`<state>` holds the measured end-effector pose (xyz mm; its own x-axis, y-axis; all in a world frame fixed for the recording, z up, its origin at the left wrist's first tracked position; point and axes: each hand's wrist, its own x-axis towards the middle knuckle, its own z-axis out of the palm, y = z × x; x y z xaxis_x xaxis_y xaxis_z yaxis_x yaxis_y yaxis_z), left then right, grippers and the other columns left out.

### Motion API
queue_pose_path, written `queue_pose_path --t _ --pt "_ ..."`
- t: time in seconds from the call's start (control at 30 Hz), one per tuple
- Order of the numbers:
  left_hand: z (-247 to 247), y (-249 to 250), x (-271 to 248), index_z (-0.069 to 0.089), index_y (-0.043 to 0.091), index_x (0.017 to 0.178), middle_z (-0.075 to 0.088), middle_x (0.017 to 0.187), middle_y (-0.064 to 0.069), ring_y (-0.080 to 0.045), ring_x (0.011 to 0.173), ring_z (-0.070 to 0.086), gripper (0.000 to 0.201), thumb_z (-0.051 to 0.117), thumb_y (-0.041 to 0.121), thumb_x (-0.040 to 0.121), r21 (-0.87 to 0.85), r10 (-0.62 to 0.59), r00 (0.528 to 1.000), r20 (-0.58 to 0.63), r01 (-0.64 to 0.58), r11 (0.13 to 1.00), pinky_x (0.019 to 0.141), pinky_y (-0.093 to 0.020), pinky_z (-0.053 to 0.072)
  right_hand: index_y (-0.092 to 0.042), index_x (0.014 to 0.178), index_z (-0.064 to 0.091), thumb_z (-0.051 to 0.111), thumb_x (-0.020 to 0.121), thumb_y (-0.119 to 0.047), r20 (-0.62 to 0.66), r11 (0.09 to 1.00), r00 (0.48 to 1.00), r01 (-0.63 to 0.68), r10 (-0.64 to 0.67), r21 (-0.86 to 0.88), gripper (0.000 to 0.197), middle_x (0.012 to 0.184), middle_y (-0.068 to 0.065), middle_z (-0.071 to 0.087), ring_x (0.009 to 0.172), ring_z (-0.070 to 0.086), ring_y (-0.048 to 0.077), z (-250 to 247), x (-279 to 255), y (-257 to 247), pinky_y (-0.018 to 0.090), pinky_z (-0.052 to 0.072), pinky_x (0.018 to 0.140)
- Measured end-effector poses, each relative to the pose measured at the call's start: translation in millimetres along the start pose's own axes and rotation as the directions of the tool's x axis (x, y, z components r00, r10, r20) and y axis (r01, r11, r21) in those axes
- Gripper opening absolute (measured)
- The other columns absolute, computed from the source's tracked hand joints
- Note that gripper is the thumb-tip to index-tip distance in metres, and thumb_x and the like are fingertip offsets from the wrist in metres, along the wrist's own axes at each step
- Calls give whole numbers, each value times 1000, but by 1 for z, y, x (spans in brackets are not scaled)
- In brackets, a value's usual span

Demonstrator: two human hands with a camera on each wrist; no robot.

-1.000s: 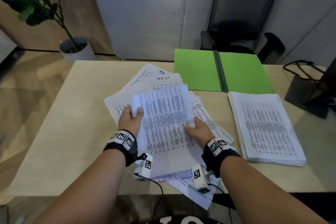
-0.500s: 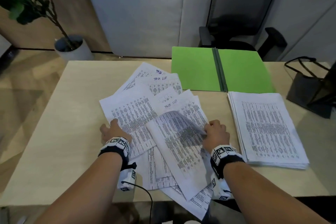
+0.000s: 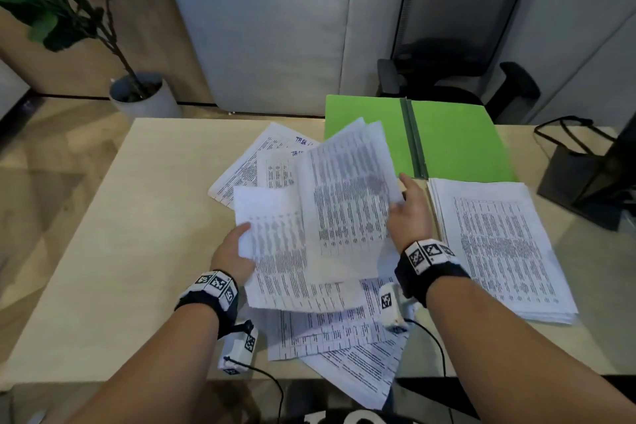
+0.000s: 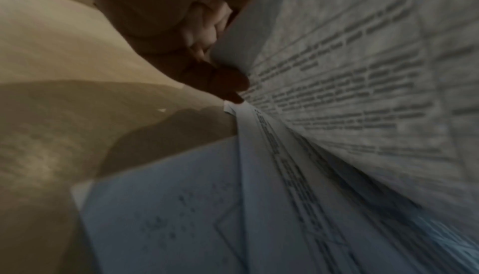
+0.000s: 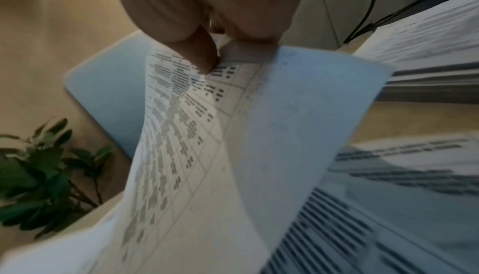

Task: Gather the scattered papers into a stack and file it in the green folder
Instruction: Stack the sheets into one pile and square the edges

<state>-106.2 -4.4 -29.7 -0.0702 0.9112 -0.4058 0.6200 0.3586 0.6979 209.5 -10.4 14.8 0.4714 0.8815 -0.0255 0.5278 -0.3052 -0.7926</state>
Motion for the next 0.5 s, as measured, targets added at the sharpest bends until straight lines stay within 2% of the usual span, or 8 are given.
queue_pose_path --t 0.07,0.13,0.23,0.33,0.37,0.4,0.43,0.5 --pt "5 3 -5 44 27 141 41 148 -3 -30 126 50 75 49 -15 79 10 -19 999 44 18 1000 89 -31 49 -7 121 59 47 93 -2 -83 989 992 83 -94 -120 31 115 11 51 97 56 27 -5 3 -9 21 36 78" --pt "10 2 -10 53 24 135 46 145 -3 -28 127 49 70 46 -15 77 27 0 1000 27 -1 1000 100 -31 43 -4 104 66 52 91 0 -174 979 963 195 -204 -67 20 106 8 51 95 56 24 -7 3 -19 19 37 80" --pt "12 4 -16 61 17 127 52 138 -6 -27 127 49 58 46 -11 79 42 -11 998 -65 14 999 98 -27 40 -8 90 65 55 80 15 -205 930 921 355 -332 90 27 100 0 50 90 52 6 -7 2 -36 23 47 83" --pt "0 5 -14 64 7 122 57 132 -15 -34 118 55 41 54 -4 85 25 -93 974 -207 100 995 99 -36 45 -8 84 60 65 67 10 -237 823 853 515 -465 239 25 98 5 57 92 54 5 -10 -9 -59 19 44 78" --pt "-5 3 -12 65 5 120 60 129 -16 -35 114 58 38 57 -3 84 27 -115 963 -244 126 992 97 -37 46 -10 83 59 65 65 2 -216 791 866 500 -452 353 22 96 6 58 89 55 8 -11 -13 -67 21 43 75" --pt "-10 1 -10 66 5 119 61 126 -16 -35 112 59 37 58 -2 83 33 -122 957 -264 136 990 96 -38 47 -13 83 58 63 65 -5 -153 755 908 410 -390 512 21 92 7 58 83 54 13 -13 -19 -76 24 43 70" --pt "-14 1 -8 67 8 119 62 126 -14 -34 112 59 39 57 -2 82 38 -119 956 -268 134 990 97 -36 46 -15 83 58 60 65 -8 -55 705 953 258 -297 660 20 86 7 56 76 51 16 -10 -19 -78 25 41 65" --pt "-19 2 -8 68 13 117 61 129 -11 -32 119 55 32 56 8 87 11 -84 963 -254 90 996 101 -34 42 -20 89 58 56 74 -6 170 655 972 -22 -164 755 21 79 4 53 71 47 17 -2 -14 -70 24 43 62"
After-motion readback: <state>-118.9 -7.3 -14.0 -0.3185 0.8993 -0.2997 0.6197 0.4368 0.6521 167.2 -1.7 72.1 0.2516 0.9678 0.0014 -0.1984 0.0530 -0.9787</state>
